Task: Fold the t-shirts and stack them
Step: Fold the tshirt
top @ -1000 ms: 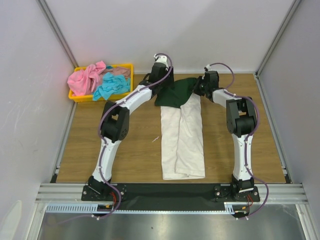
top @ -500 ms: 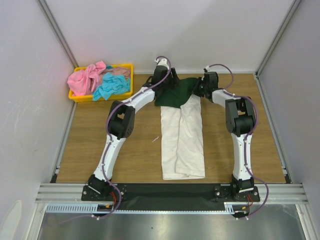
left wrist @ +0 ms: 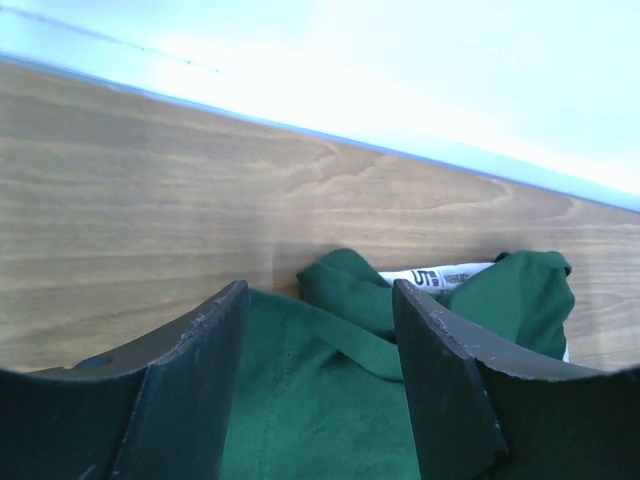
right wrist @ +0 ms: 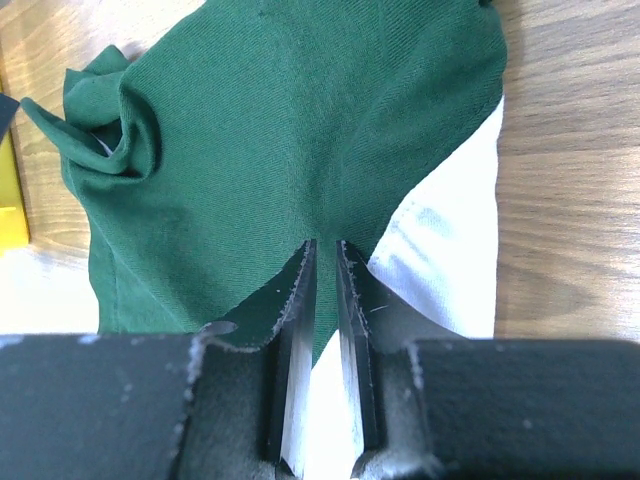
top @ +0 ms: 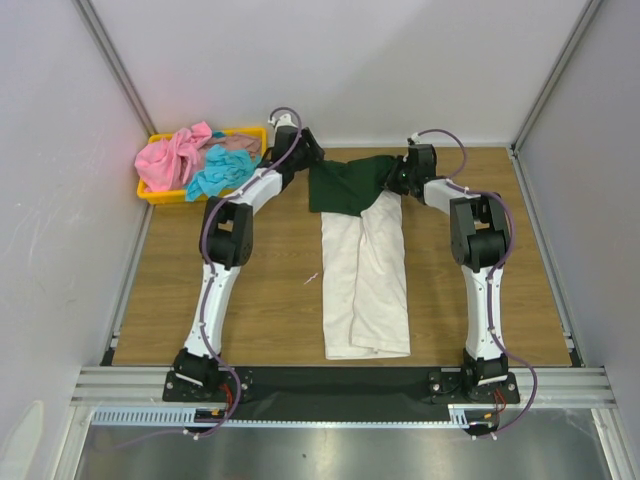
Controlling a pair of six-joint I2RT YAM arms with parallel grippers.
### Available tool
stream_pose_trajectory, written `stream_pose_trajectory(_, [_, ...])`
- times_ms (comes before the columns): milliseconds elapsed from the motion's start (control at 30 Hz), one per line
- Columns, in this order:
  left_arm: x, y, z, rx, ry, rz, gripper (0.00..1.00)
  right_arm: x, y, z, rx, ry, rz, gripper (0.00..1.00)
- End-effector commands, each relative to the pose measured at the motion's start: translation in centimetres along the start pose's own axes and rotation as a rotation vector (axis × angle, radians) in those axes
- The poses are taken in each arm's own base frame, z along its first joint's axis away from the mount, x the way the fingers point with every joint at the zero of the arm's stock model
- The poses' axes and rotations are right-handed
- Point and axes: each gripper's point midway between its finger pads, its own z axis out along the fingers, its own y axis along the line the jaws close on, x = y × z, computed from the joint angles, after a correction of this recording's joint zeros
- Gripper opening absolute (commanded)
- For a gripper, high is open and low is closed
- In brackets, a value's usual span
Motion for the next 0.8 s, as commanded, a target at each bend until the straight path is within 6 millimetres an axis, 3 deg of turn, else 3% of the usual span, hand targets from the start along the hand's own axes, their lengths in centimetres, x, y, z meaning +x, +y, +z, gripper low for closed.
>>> stream_pose_trajectory(0, [-2.4,-4.0,-0.6,0.111,-0.049,0.029,0.66,-1.9,0.9,-0.2,-0.02,-0.034,-0.028,0.19])
stream_pose_trajectory(100, [-3.5,-5.9,-2.0,0.16,-0.061,0.104,0.7,-2.1,1.4,-0.5,-0.03,-0.031,-0.036,0.19])
stream_pose_trajectory(133, [-2.8,-5.8,-2.4,0.145,-0.042,0.13,0.7,-2.2,1.9,-0.7,-0.044,-0.03,-0.04,0.19])
stream_pose_trajectory(267, [-3.2,-5.3,-5.4,0.046,-0.068,0.244,0.77,-3.0,4.0,-1.4,-0.085,-0.044,-0.071,0.19])
stream_pose_trajectory(400, [-2.7,-2.9,-8.3,-0.066,-0.075,0.298,0.83,-4.1,7.2,-1.8,-0.13,-0.061,-0.118,0.2])
stream_pose_trajectory(433, [-1.5,-1.8,-8.7,-0.097,-0.049,0.304,0.84,-4.1,7.8,-1.8,-0.13,-0.069,-0.124,0.2])
stream_pose_trajectory(500, [-1.5,-1.4,-9.7,-0.11,-0.044,0.3,0.85,-4.0,9.1,-1.8,-0.148,-0.072,-0.136,0.21])
stream_pose_trajectory(533, [-0.4,-0.7,-10.0,-0.119,-0.016,0.298,0.86,-4.4,10.0,-1.9,-0.163,-0.083,-0.136,0.21])
stream_pose_trajectory(567, [-0.2,-0.9,-10.4,-0.108,-0.008,0.283,0.86,-4.6,10.6,-1.8,-0.175,-0.088,-0.139,0.22])
stream_pose_trajectory(600, [0.4,-0.9,-10.6,-0.093,0.006,0.271,0.86,-3.5,10.8,-1.3,-0.168,-0.056,-0.137,0.23])
stream_pose_trajectory(633, [1.8,-0.7,-10.7,-0.074,0.039,0.255,0.86,-4.3,12.0,-1.3,-0.19,-0.074,-0.145,0.23])
stream_pose_trajectory(767, [4.6,-0.7,-10.9,-0.028,0.096,0.146,0.85,-3.3,13.5,-0.1,-0.192,-0.066,-0.127,0.25])
